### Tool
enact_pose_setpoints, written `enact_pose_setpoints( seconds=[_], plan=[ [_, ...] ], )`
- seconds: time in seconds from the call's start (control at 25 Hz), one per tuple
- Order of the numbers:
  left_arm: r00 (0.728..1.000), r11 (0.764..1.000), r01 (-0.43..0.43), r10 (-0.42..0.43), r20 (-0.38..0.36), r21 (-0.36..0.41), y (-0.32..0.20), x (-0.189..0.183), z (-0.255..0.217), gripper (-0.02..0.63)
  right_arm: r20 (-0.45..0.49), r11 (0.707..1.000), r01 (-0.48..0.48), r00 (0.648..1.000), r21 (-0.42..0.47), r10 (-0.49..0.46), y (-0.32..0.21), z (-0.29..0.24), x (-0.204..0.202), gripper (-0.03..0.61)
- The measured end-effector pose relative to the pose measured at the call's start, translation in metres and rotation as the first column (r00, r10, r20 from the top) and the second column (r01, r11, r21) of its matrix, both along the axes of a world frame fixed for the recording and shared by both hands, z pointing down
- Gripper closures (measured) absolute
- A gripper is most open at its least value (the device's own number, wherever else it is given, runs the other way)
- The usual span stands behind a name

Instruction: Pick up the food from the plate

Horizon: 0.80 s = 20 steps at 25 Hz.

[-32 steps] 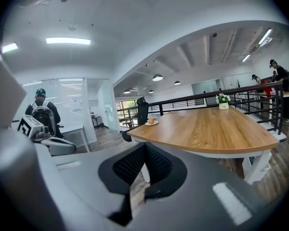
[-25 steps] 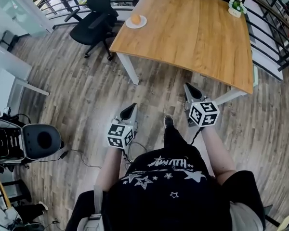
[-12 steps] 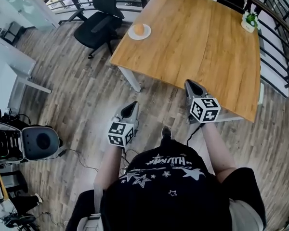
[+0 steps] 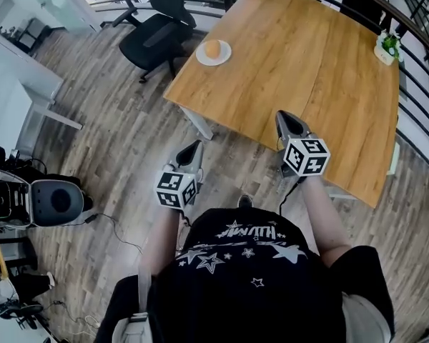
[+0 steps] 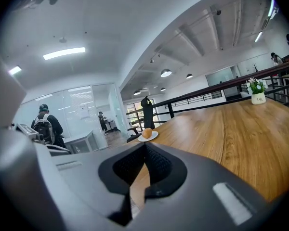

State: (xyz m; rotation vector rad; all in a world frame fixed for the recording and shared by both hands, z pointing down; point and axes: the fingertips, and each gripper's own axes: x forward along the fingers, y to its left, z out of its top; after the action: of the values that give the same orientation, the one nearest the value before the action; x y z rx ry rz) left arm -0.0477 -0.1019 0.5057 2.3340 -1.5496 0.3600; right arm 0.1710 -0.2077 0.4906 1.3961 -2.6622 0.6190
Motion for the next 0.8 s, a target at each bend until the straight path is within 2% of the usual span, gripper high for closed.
enact_pose_setpoints(
  seconds=[0.44,0.64,0.8],
  plan=[
    [0.998,0.998,0.056,-0.056,0.0,-0.029,0.0,-0.01,-0.001,0.612,0.031,0.998,0.042,0.999,-0.038,-0.041,-0.01,0.005,-0.013,0.575],
    [0.997,0.996,0.075,-0.075,-0.004,-0.051,-0.004,-0.021,0.008,0.612,0.021,0.996,0.074,0.997,-0.052,-0.073,-0.015,0.011,-0.031,0.575],
    [0.997,0.995,0.078,-0.079,-0.015,-0.056,-0.017,-0.029,0.015,0.612,0.01,0.997,0.065,0.998,-0.049,-0.064,-0.031,0.013,-0.033,0.575]
  ],
)
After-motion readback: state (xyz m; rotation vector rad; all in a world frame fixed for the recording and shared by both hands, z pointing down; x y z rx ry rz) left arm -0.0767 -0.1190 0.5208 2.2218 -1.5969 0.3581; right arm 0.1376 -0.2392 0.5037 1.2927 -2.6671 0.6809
